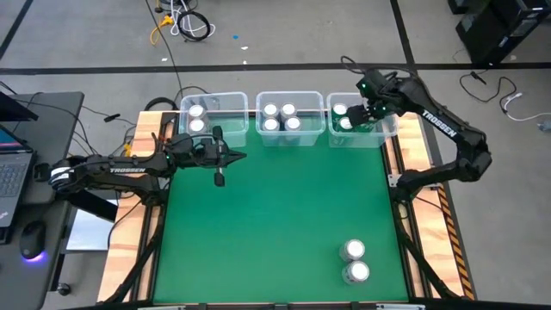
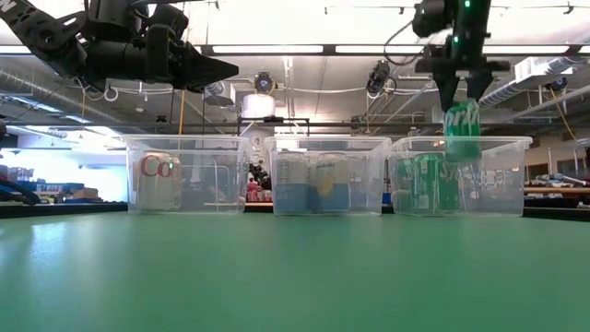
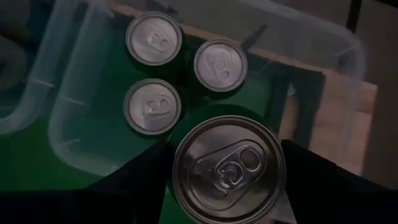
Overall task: Sort soda cans
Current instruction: Put the green soda can into the right transparent bin, then put the top red silver soda can into the left transparent bin
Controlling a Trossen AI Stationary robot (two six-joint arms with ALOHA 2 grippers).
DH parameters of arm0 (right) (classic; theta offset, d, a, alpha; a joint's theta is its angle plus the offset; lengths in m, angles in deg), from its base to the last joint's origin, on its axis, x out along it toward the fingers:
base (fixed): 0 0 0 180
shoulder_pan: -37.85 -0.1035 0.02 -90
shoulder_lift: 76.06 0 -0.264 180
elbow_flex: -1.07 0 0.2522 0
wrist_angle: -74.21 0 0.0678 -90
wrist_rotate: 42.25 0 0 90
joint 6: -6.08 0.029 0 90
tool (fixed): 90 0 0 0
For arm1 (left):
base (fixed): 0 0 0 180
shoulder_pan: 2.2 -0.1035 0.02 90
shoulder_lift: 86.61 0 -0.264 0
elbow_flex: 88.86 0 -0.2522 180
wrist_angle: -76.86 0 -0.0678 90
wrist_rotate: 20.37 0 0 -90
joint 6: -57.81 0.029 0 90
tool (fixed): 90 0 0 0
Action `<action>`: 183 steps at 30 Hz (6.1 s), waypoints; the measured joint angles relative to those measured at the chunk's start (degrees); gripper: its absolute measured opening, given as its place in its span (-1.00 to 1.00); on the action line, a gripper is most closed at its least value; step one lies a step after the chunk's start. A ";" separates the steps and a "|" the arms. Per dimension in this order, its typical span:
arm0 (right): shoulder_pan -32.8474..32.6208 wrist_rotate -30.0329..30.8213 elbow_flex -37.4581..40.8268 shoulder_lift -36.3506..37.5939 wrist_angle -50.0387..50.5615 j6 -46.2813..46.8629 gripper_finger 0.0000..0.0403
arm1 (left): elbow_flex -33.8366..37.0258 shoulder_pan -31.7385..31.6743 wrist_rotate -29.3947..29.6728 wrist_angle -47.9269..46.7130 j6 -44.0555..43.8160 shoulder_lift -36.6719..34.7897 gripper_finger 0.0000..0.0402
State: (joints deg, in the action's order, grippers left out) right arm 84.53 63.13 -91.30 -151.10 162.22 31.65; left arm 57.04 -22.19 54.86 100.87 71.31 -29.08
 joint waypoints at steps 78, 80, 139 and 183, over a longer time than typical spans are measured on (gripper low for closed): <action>-59.64 -10.56 -4.59 -4.98 1.31 27.80 0.61 | 0.00 0.00 0.18 0.67 -3.84 0.00 -0.99; -64.75 -10.56 -4.50 -5.81 1.19 34.09 0.62 | 0.00 0.00 0.18 0.60 -3.84 0.00 -0.99; -64.34 -22.06 0.13 -22.42 -4.93 17.94 0.44 | 0.00 -0.02 2.66 -10.49 -7.91 -8.14 -0.99; -37.21 -16.09 -54.22 -60.86 0.13 -28.14 0.44 | 0.00 -0.66 5.50 -40.92 -9.48 -44.48 -1.00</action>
State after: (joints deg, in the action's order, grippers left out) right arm 47.32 47.04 -145.52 -211.96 162.35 3.51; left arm 57.04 -22.84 60.37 59.96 61.82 -73.55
